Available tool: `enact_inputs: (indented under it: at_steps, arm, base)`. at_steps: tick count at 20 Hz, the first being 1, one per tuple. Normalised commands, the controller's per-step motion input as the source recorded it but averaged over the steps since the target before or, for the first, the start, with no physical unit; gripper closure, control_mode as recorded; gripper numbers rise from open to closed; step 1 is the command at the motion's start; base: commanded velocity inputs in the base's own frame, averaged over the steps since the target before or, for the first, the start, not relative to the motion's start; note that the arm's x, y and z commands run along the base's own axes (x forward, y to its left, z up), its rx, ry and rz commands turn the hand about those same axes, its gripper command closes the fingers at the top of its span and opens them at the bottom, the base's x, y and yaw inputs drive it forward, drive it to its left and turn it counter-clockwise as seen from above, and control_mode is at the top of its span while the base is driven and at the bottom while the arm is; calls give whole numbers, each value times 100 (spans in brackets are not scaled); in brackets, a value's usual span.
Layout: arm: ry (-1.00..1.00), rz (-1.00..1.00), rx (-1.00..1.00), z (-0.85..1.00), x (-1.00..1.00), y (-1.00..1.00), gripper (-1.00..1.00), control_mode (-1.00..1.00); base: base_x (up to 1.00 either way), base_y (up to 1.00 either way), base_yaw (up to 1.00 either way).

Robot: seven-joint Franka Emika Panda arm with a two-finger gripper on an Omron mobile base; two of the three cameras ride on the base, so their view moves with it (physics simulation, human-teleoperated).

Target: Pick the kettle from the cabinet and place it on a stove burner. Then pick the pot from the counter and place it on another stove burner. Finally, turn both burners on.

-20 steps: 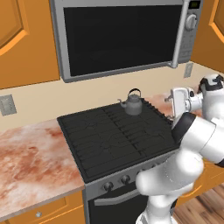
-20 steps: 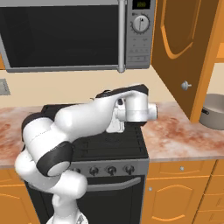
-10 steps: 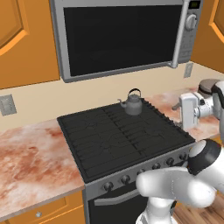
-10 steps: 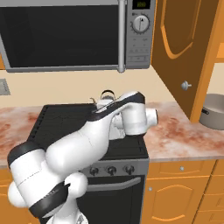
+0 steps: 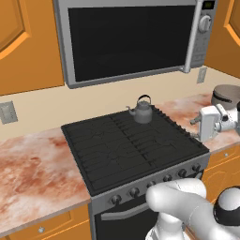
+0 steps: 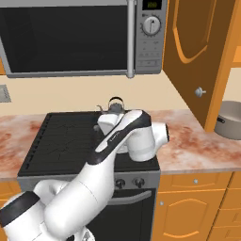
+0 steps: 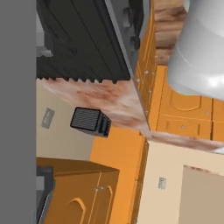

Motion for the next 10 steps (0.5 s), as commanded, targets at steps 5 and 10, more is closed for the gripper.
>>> enact_inputs:
  at_steps: [5, 10]
  arm:
    - [-20, 0, -2, 1, -37, 0, -100, -100]
    - [-16, 0, -2, 0, -32, 0, -100, -100]
  base:
    - [0, 0, 0]
    - [0, 0, 0]
